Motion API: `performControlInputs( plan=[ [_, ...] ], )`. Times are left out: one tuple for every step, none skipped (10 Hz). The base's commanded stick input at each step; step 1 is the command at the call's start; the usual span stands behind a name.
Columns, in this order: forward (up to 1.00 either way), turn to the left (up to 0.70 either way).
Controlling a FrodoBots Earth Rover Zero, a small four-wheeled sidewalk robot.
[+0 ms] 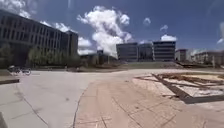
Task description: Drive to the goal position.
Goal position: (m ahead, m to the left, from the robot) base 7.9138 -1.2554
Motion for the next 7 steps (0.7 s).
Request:
performControlInputs(
  plan=[
    [0.70, 0.03],
    [0.70, 0.25],
    [0.70, 0.26],
    [0.70, 0.09],
    [0.70, 0.02],
    [0.70, 0.00],
    [0.70, 0.00]
  ],
)
